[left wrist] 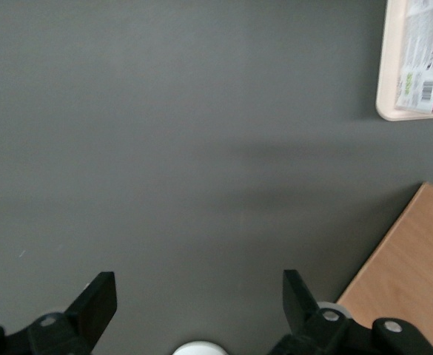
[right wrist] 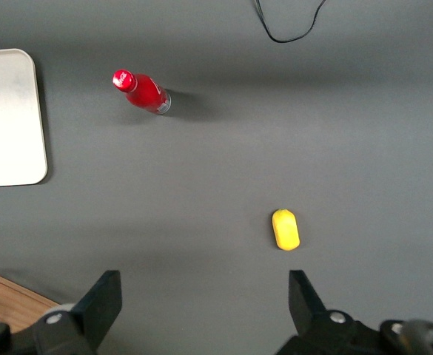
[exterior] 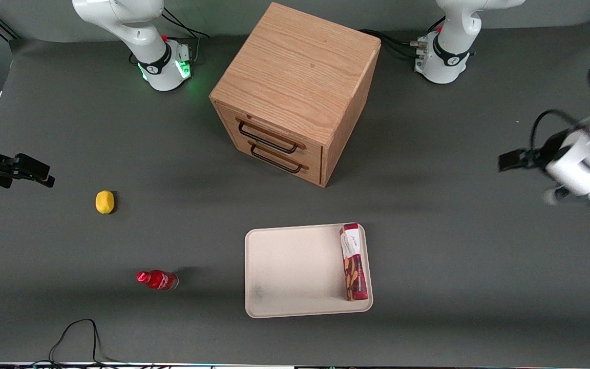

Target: Place red cookie box on tray

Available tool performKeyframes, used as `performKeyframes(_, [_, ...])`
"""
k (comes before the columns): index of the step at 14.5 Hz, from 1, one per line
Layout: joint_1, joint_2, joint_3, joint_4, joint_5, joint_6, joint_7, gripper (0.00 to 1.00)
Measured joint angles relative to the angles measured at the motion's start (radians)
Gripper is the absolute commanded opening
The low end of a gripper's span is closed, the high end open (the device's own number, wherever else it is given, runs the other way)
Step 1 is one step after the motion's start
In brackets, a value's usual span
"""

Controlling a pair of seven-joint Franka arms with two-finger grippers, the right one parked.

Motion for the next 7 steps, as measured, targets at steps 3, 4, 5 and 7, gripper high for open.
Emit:
performKeyframes(3, [0.074,-0.064,0.007,0.002,0.007,-0.059,0.027,1.0])
performKeyframes(4, [0.085,-0.065,0.008,0.004,0.009,-0.059,0.032,1.0])
performKeyframes(5, [0.083,-0.063,0.009,0.004,0.014,-0.059,0.034,1.0])
performKeyframes(7, [0.047,-0.055,0.03,0.004,0.036,-0.058,0.034,1.0])
